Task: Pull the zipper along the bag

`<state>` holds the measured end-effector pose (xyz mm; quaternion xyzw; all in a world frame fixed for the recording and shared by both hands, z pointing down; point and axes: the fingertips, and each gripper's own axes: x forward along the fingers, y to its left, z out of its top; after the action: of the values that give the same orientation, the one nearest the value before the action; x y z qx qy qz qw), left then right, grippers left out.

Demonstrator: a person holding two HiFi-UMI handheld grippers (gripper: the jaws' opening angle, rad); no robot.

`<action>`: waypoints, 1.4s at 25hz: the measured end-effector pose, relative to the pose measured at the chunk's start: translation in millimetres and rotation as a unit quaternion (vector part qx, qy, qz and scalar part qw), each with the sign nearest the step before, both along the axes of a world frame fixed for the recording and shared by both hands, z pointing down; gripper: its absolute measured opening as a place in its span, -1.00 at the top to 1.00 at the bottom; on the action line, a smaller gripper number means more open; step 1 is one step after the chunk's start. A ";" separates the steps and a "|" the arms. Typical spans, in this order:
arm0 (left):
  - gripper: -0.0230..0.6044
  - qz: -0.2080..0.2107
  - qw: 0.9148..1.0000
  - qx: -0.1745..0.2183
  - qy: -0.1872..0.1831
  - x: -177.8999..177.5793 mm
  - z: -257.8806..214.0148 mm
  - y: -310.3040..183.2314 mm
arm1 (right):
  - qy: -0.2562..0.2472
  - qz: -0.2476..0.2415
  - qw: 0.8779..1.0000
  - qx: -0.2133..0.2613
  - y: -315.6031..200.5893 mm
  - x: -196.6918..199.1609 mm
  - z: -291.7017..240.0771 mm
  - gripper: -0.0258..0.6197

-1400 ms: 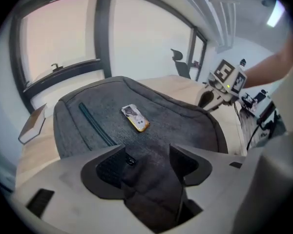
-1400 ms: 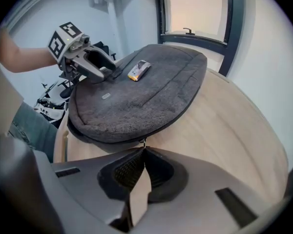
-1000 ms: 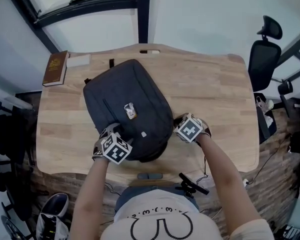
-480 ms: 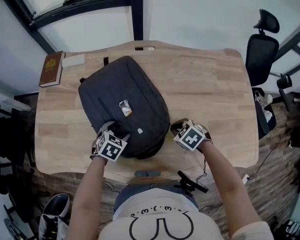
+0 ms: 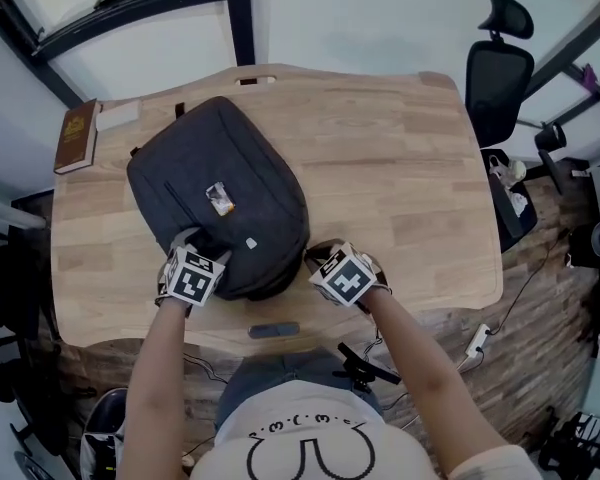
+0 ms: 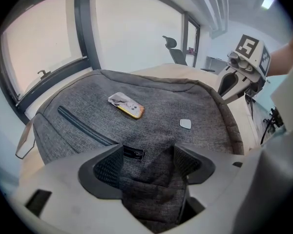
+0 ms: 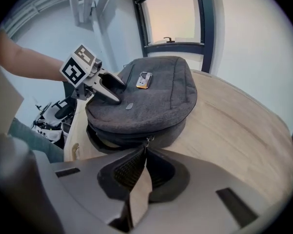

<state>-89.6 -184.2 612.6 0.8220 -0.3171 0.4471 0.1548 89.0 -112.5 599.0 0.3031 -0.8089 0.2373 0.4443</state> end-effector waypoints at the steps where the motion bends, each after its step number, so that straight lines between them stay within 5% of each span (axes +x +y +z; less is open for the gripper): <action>1: -0.06 -0.002 1.000 -0.001 -0.002 -0.2 -0.1 0.5 | -0.004 0.004 1.000 -0.003 4.6 -2.7 0.0 0.74; 19: -0.06 -0.015 1.000 -0.013 -0.002 4.5 -0.2 -1.2 | 0.009 0.095 0.995 -0.015 52.7 -53.8 0.3 0.72; 35: -0.05 -0.009 1.000 -0.020 -0.010 6.3 4.0 3.6 | 0.022 0.233 0.972 -0.024 74.8 -109.7 0.7 0.69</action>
<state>-83.3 -180.6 616.7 0.8111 -0.3171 0.4605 0.1718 -20.7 -37.8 599.7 0.4772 -0.7002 0.3471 0.4020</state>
